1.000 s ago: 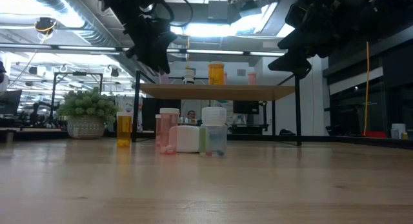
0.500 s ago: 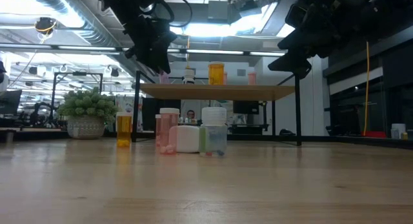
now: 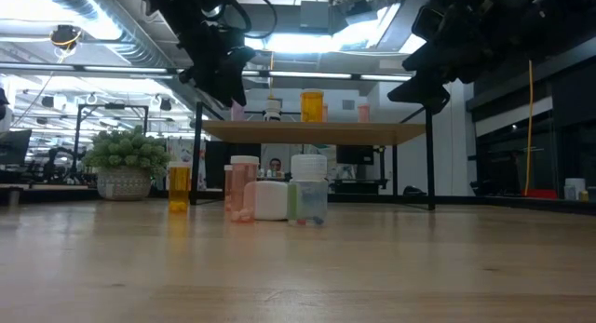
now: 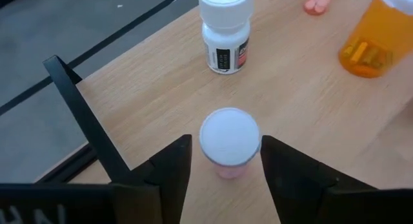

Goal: Pick and place medicine bottles onto shelf by color
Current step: Put the small orange pill bottle on the shelf

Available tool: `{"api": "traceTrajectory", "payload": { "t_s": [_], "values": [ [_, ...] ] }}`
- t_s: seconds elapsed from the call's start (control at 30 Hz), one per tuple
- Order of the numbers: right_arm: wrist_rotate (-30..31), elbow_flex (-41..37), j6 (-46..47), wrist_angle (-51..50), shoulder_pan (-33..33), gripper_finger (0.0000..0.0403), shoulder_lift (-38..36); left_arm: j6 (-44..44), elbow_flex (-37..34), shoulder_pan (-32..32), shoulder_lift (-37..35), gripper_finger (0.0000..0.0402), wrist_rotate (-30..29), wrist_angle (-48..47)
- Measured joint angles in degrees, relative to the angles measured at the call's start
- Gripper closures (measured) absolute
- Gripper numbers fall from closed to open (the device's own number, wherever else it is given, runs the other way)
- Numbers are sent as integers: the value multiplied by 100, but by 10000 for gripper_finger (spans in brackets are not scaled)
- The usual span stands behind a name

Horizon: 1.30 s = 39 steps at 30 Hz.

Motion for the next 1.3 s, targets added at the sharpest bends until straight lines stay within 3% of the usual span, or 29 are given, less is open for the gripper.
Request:
{"api": "traceTrajectory", "payload": {
  "t_s": [0.53,0.67,0.8,1.0,1.1,1.3],
  "values": [
    [-12,0,97,-68,1,130,-2,-140,24,-518,-782,220,116,-237],
    [-17,0,202,-73,0,130,-2,-162,35,-866,-982,219,644,-554],
    [-18,0,342,-78,1,130,-2,-146,35,-1325,-1117,222,1151,-1490],
    [-18,0,466,-84,0,130,-2,-1069,33,-2107,-1086,223,1164,-2888],
    [-9,0,477,-84,1,130,-2,-1482,31,-2461,-850,224,1102,-2970],
    [-3,0,643,-79,0,130,-2,-1349,31,-3063,-345,224,639,-2817]
  ]
}}
